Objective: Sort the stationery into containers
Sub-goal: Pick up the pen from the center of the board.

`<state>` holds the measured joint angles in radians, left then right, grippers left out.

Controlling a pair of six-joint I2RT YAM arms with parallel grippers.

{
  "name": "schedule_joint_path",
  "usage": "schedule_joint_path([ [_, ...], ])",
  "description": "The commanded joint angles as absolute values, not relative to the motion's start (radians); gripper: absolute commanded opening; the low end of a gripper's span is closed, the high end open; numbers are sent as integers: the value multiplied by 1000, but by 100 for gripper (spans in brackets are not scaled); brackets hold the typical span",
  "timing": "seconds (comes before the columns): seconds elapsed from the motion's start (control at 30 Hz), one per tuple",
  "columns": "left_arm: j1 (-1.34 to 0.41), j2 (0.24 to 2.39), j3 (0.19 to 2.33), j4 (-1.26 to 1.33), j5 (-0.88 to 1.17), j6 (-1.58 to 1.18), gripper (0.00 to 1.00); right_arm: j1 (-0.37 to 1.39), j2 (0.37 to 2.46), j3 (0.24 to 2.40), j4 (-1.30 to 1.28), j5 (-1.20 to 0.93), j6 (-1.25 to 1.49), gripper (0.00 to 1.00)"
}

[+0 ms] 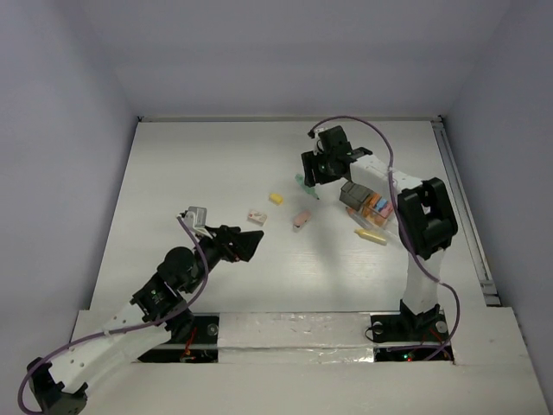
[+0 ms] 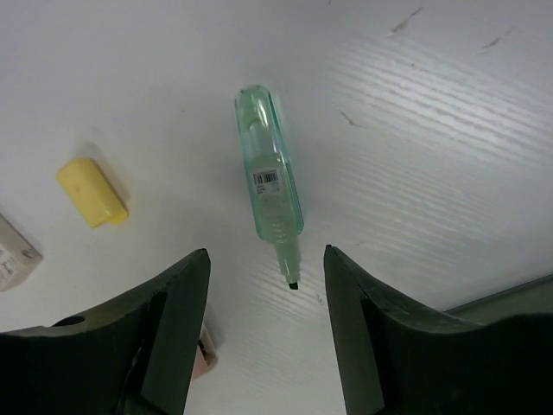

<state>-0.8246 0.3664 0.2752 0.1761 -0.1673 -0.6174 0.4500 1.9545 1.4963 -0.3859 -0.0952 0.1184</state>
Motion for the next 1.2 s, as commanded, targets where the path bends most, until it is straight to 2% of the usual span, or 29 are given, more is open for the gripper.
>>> schedule_joint_path([
  [0.0, -830, 380, 325, 222, -184, -612, 99, 468, 2003, 1578, -500, -100, 43, 61],
  [0.23, -830, 399, 328, 219, -189, -612, 99, 468, 2043, 1571, -522, -115, 28, 51],
  [0.7, -830, 420, 342, 221, -215, -609, 99, 468, 2114, 1580, -509, -124, 12, 40],
  [0.77, -830, 417, 341, 218, -218, -611, 99, 468, 2120, 1582, -511, -127, -20, 34],
  [0.83, -830, 417, 341, 215, -219, -612, 99, 468, 2122, 1575, -502, -114, -24, 22],
  [0.87, -830, 419, 339, 215, -221, -614, 99, 468, 2121, 1571, -494, -109, -28, 13],
  [1.0, -830, 428, 330, 222, -232, -614, 99, 477, 2057, 1531, -454, -109, -41, 1],
  [1.17, -830, 459, 324, 253, -244, -615, 99, 543, 1854, 1487, -439, -201, -66, 0],
])
